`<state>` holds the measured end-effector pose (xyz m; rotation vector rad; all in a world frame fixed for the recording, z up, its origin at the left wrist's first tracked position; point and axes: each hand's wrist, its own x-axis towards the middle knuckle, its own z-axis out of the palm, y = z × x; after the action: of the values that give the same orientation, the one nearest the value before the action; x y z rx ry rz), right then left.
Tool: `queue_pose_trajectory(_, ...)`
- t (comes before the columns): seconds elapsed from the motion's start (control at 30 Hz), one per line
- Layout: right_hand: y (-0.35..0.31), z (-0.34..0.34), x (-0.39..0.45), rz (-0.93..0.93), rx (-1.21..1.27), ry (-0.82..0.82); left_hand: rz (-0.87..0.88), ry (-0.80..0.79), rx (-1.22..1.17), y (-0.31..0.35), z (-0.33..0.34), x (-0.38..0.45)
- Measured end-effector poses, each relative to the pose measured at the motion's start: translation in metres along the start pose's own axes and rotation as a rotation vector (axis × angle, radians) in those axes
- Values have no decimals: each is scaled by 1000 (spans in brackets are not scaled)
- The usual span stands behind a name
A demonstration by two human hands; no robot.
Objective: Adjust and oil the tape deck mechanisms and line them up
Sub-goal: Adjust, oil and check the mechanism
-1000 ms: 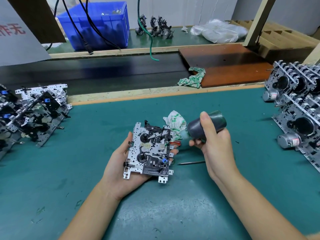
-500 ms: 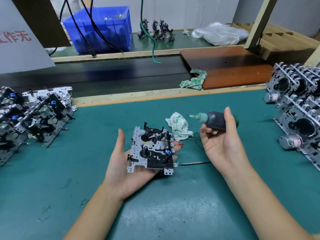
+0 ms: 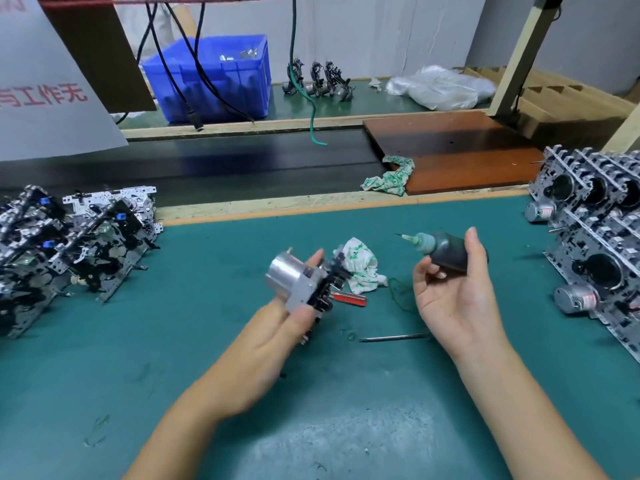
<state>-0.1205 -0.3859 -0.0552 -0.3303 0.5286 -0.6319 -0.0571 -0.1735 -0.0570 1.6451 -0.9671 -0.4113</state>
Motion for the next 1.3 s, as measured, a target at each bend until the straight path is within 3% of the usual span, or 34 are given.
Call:
queue_pose_trajectory(0.07, 1, 0, 0, 15, -13, 11, 161, -227, 408, -6, -2, -5)
queue_pose_trajectory(0.2, 2, 0, 0, 31, -28, 8, 376, -298, 1154, -14, 1, -13)
queue_pose_trajectory(0.27, 2, 0, 0, 31, -30, 0, 442, -322, 1303, -17, 0, -16)
queue_pose_trajectory(0.4, 3, -1, 0, 51, -33, 1, 514, -253, 1277, -19, -13, -16)
queue_pose_trajectory(0.53, 5, -1, 1, 77, -40, 0, 289, 1, 900, -6, -10, -27)
queue_pose_trajectory(0.6, 5, -1, 1, 81, -43, -5, 243, 121, 850, 2, 4, -32)
queue_pose_trajectory(0.73, 5, -2, 2, 81, -54, -12, 228, 171, 931, 7, 31, -33)
queue_pose_trajectory(0.87, 5, -2, 2, 64, -92, -22, 181, 140, 847, 6, 27, -33)
queue_pose_trajectory(1.0, 14, -4, 0, -76, -306, -61, 7, 294, 486, 10, 5, -22)
queue_pose_trajectory(1.07, 17, -6, -1, -210, -439, -57, -35, 372, 497, 6, -8, -3)
queue_pose_trajectory(1.17, 18, -9, 2, -315, -544, -57, -118, 290, 701, -2, -17, 35)
queue_pose_trajectory(1.3, 21, -15, 10, -378, -778, -17, -218, 4, 900, -16, -11, 83)
